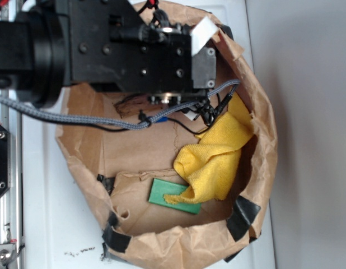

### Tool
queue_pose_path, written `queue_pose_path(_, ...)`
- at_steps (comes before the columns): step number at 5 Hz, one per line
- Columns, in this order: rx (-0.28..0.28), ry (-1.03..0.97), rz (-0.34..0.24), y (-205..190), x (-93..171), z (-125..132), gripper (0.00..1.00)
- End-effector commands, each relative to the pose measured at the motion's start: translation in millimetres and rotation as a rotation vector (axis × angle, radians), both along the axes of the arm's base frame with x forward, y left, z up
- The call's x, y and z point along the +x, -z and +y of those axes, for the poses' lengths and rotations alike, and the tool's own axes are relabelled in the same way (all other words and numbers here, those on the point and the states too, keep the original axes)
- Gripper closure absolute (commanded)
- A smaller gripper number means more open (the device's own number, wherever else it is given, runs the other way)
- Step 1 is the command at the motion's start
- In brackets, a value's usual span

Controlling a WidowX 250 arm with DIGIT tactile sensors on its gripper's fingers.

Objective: Grab the shell.

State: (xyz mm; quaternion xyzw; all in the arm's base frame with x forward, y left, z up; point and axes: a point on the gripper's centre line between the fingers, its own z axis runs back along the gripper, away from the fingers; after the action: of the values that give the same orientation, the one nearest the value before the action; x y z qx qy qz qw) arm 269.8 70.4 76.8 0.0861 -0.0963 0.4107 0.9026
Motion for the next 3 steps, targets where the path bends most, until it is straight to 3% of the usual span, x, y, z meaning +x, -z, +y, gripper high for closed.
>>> queue_pose_path(1, -0.002, -0.055, -0.065, 4, 1, 10, 0.00)
queue_pose_path(3, 0.074, 0.025, -0.060, 37, 18, -6, 0.00)
